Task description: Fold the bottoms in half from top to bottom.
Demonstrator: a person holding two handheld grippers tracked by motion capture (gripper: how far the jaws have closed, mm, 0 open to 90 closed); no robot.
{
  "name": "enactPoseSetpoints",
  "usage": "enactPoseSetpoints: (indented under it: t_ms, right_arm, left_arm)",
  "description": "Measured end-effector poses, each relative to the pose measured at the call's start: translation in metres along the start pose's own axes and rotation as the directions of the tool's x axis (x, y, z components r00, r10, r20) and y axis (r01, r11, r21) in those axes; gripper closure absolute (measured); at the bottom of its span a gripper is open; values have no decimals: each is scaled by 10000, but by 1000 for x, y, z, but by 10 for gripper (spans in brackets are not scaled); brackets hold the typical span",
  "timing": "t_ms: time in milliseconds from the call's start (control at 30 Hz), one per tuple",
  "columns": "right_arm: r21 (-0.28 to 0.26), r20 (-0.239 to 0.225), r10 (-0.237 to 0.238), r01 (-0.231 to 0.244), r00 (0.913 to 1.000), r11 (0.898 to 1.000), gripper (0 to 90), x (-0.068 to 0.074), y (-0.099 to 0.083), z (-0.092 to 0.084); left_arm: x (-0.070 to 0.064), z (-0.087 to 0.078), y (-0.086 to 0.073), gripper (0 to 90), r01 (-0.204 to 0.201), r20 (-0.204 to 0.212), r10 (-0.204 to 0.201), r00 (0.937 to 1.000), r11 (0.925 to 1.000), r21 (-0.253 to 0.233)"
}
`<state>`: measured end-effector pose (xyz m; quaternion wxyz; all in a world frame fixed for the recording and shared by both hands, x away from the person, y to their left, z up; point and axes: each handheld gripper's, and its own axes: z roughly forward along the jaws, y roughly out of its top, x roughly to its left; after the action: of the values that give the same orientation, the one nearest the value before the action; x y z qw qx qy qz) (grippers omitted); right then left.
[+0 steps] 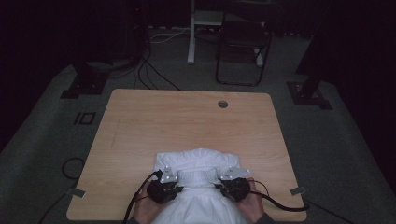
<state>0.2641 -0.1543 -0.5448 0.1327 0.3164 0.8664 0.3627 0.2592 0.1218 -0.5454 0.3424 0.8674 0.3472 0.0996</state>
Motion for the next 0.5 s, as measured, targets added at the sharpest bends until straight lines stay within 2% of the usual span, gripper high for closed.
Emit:
enactPoseSetpoints:
  t_ms: [67, 100, 233, 400, 500]
  right_arm:
    - [305, 187, -151, 146, 9997, 9994, 812, 0, 1, 7]
    - [401, 228, -184, 175, 9996, 9990, 813, -1, 2, 10]
    - [539, 356, -215, 196, 9991, 9984, 817, -12, 11, 19]
    - [458, 458, 45, -66, 9989, 9989, 819, -33, 24, 32]
    - [341, 600, 132, -153, 9981, 9993, 819, -49, 33, 42]
  left_arm:
    - [5, 5, 2, 786, 120, 73, -120, 9999, 9999, -69]
    - [7, 6, 3, 786, 47, 30, -47, 10000, 10000, -34]
    - [14, 13, 12, 787, -184, -387, 180, 9991, 9998, -115]
    - [34, 26, 27, 787, -282, -587, 268, 9979, 9993, -229]
    - [47, 34, 40, 787, -450, -853, 432, 9954, 9988, -198]
